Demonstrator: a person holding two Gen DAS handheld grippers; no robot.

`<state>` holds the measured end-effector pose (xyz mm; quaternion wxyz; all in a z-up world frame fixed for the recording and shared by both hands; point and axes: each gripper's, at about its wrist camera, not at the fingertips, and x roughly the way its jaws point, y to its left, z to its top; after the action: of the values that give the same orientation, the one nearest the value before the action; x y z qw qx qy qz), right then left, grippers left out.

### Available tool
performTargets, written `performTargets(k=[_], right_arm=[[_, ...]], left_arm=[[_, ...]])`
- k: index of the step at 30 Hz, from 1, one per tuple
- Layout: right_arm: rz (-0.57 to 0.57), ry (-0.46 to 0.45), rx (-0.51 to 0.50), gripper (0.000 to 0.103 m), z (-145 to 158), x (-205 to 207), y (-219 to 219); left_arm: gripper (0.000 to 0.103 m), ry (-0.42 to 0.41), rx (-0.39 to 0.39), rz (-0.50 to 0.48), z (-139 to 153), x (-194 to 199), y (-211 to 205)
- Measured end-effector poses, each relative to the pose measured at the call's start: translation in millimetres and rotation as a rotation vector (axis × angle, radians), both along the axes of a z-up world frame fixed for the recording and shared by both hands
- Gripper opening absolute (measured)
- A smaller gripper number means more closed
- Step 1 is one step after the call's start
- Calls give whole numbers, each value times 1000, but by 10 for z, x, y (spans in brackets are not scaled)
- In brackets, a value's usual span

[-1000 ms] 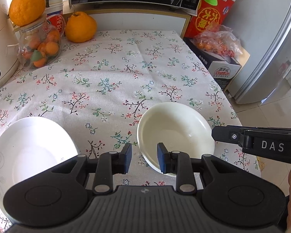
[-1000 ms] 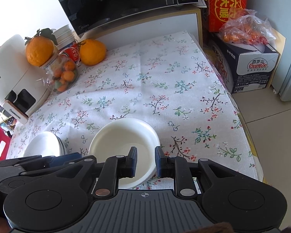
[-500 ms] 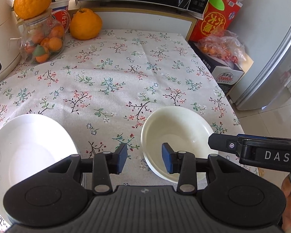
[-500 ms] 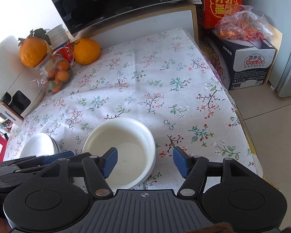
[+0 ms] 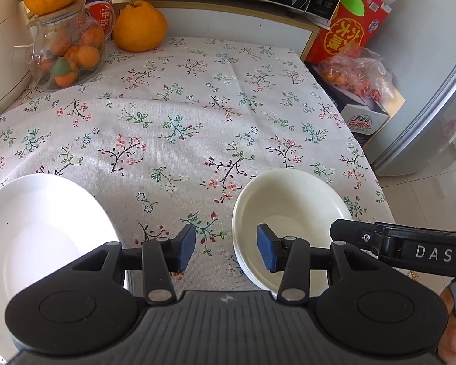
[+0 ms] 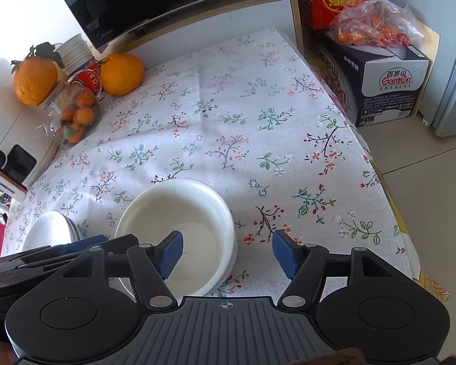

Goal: Organize plates and bowls

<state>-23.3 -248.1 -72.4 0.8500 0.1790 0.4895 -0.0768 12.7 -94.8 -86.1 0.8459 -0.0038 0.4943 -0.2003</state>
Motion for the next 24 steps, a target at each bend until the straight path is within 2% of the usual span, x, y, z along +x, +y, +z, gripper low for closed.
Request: performTargets(k=[5, 10, 17, 21, 24], right_arm=[[11, 24, -15, 62, -77, 60, 16], [24, 40, -16, 48, -129, 108, 42], [54, 74, -30, 46, -228, 180, 123], [61, 85, -50, 46, -267, 210, 164], [73, 84, -45, 38, -267, 224, 184]], left_arm=[[38, 5, -10, 3, -37, 55, -3], [32, 10, -12, -10, -77, 90, -41], [31, 43, -11, -33, -194, 100, -90], [25, 44, 4, -32, -222, 101, -100], [23, 39, 3, -38, -212, 96, -105]])
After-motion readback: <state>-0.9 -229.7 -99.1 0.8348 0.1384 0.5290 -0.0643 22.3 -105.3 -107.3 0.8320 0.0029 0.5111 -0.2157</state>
